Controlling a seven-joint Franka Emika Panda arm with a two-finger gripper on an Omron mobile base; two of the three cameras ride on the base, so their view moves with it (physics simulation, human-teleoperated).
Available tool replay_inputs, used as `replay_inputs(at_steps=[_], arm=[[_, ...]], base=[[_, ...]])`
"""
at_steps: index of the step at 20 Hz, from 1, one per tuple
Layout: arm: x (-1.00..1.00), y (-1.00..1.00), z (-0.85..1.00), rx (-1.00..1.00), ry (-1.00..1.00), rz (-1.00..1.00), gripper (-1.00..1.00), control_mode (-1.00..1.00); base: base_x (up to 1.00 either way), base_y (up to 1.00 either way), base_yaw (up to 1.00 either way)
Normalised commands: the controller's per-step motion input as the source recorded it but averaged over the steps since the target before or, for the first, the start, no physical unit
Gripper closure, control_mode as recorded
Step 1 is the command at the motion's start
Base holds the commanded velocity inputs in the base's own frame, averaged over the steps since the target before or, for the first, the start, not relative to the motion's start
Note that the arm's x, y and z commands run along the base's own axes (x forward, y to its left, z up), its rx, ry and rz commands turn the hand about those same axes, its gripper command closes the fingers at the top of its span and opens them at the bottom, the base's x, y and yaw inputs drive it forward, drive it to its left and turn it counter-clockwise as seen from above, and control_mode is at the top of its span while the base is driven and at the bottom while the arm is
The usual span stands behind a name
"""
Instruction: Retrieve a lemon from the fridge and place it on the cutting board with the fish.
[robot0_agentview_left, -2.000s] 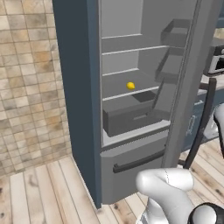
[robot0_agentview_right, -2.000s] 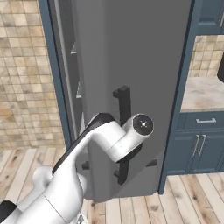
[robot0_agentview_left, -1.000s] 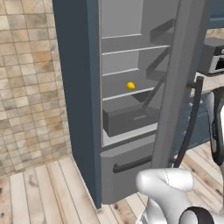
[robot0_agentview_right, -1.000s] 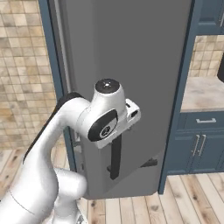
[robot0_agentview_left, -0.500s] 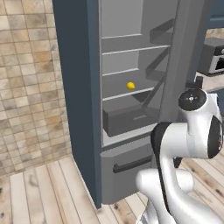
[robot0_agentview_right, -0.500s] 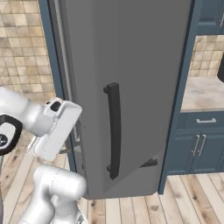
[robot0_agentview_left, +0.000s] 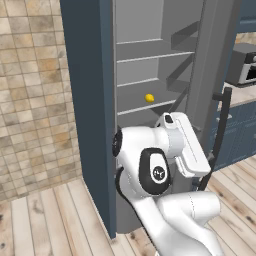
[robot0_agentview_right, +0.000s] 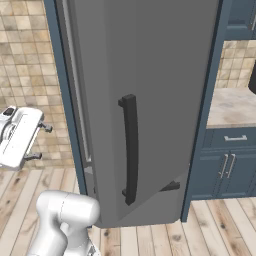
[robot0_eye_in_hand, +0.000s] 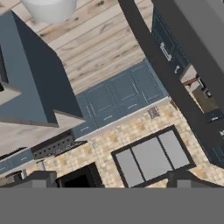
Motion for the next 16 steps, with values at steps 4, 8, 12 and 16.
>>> replay_inputs(at_steps=[4,8,12,16], arm=[[0.71,0.71,-0.46,-0.24,0.37,0.0,-1.0,-1.0],[0.51,0.0,-0.57,0.0,0.18,0.0,-1.0,-1.0],[0.91,0.0,-0.49,0.0,0.02,0.0,-1.0,-1.0],[0.83,0.0,-0.44,0.0,0.0,0.0,-1.0,-1.0]], base=[[0.0,0.0,0.0],[0.0,0.0,0.0],[0.0,0.0,0.0],[0.0,0.0,0.0]])
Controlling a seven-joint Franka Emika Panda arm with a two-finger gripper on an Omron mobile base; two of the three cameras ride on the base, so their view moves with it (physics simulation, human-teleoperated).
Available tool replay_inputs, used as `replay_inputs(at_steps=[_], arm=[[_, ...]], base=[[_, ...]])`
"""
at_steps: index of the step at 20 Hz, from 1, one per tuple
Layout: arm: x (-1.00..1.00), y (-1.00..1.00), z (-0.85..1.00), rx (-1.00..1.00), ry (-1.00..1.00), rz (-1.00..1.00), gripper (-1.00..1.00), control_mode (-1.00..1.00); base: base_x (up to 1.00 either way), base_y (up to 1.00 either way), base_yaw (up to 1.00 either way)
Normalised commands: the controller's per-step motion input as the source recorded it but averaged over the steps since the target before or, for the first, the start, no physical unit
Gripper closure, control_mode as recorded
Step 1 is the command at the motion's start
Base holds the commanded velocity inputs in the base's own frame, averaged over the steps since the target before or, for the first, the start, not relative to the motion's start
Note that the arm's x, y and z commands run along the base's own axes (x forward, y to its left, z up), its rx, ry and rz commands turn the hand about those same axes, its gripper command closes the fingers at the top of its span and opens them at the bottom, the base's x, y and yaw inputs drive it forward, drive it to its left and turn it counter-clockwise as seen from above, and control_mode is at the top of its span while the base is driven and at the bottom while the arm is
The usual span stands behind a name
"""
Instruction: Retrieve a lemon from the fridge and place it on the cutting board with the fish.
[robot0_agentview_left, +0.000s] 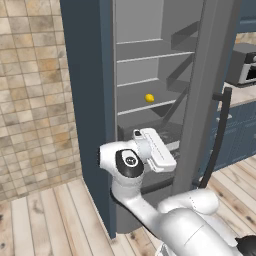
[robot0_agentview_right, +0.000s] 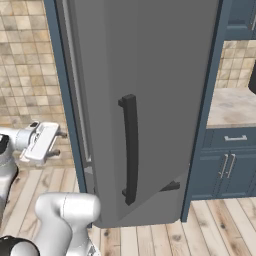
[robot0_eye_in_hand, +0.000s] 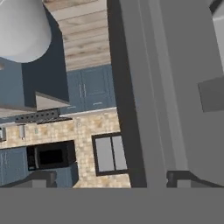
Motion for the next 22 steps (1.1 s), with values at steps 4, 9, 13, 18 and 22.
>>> replay_inputs(at_steps=[4,9,13,18,22], arm=[[0.79,-0.01,-0.45,0.0,0.02,0.0,-1.0,-1.0],[0.8,-0.12,-0.64,0.05,0.0,0.0,-1.0,-1.0],[0.8,-0.12,-0.75,0.12,0.0,0.0,-1.0,-1.0],[0.22,-0.46,-0.3,0.07,0.05,-0.01,-1.0,-1.0],[-0.02,-0.6,-0.01,0.0,0.19,-0.07,-1.0,-1.0]], base=[[0.0,0.0,0.0],[0.0,0.0,0.0],[0.0,0.0,0.0],[0.0,0.0,0.0],[0.0,0.0,0.0]])
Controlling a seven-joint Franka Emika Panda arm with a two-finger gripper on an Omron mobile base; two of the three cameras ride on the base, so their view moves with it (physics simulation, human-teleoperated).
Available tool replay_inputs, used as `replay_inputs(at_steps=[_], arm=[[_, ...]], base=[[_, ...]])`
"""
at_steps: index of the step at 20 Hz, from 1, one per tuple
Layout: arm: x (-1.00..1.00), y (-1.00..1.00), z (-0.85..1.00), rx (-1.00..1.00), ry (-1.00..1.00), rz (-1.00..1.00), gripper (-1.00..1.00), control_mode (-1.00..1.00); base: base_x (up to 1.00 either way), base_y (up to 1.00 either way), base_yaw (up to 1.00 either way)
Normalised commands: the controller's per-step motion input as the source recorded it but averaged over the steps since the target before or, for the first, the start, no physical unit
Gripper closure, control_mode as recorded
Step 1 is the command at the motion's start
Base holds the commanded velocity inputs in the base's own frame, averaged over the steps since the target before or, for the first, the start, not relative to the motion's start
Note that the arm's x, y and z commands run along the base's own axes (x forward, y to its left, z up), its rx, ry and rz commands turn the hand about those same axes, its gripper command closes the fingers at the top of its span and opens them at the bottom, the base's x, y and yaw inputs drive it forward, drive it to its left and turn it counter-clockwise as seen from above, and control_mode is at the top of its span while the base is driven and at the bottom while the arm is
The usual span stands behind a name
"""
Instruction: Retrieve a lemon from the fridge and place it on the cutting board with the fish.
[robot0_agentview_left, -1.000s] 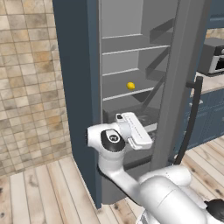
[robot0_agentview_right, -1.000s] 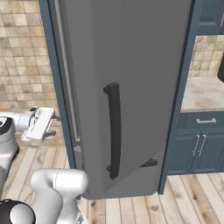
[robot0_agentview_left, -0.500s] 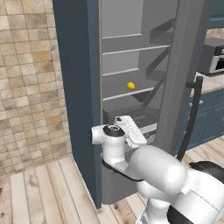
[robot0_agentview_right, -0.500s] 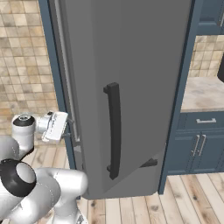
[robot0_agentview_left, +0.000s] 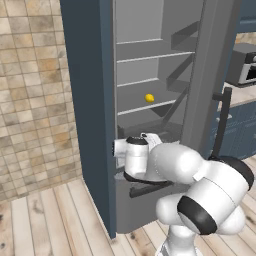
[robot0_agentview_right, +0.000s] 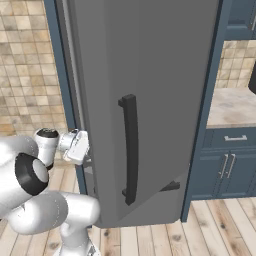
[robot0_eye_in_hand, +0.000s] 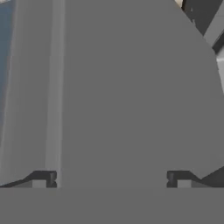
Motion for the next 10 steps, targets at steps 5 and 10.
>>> replay_inputs(at_steps=[5,10], arm=[[-0.43,-0.89,0.0,0.0,0.23,-0.05,-1.0,-1.0],[-0.99,-1.0,0.0,0.0,0.27,-0.16,-1.0,-1.0]], base=[[0.0,0.0,0.0],[0.0,0.0,0.0]])
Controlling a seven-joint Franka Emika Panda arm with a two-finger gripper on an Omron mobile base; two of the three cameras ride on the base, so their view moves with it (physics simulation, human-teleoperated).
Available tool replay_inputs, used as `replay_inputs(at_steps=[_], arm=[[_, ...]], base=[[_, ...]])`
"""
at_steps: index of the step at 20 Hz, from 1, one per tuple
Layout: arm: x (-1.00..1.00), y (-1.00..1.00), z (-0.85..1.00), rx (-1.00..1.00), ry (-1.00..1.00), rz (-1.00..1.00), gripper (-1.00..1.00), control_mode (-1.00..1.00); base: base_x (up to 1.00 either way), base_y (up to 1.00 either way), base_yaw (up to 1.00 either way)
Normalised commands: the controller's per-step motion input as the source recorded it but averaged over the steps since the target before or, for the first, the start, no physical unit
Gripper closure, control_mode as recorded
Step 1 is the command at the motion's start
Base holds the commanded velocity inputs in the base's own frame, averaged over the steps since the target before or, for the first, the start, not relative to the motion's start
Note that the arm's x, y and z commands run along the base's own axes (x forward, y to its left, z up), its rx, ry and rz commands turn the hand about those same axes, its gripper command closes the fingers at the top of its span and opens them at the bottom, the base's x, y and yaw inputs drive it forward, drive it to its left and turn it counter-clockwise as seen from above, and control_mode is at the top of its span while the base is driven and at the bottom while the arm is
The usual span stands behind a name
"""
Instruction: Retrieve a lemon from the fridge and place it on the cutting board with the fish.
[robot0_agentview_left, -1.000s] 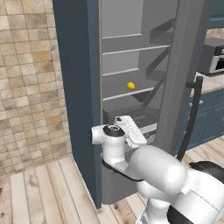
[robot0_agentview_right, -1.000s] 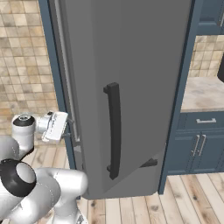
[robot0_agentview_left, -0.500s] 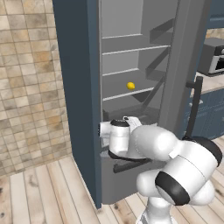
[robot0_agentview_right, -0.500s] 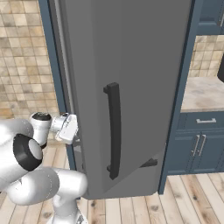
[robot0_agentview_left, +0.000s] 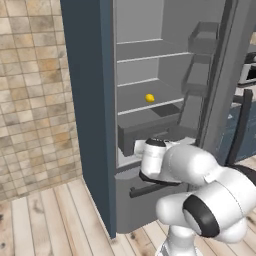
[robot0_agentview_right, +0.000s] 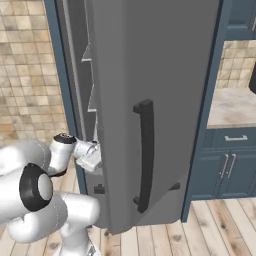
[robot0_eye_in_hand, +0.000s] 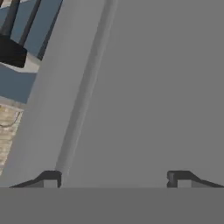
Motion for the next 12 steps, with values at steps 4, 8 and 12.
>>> replay_inputs(at_steps=[4,8,12], arm=[[-1.0,-1.0,0.01,0.0,0.25,-0.14,-1.0,-1.0],[-0.85,-1.0,0.01,0.0,0.31,-0.1,-1.0,-1.0],[-0.06,-1.0,0.12,0.0,0.35,-0.01,-1.0,-1.0]], base=[[0.0,0.0,0.0],[0.0,0.0,0.0],[0.0,0.0,0.0]])
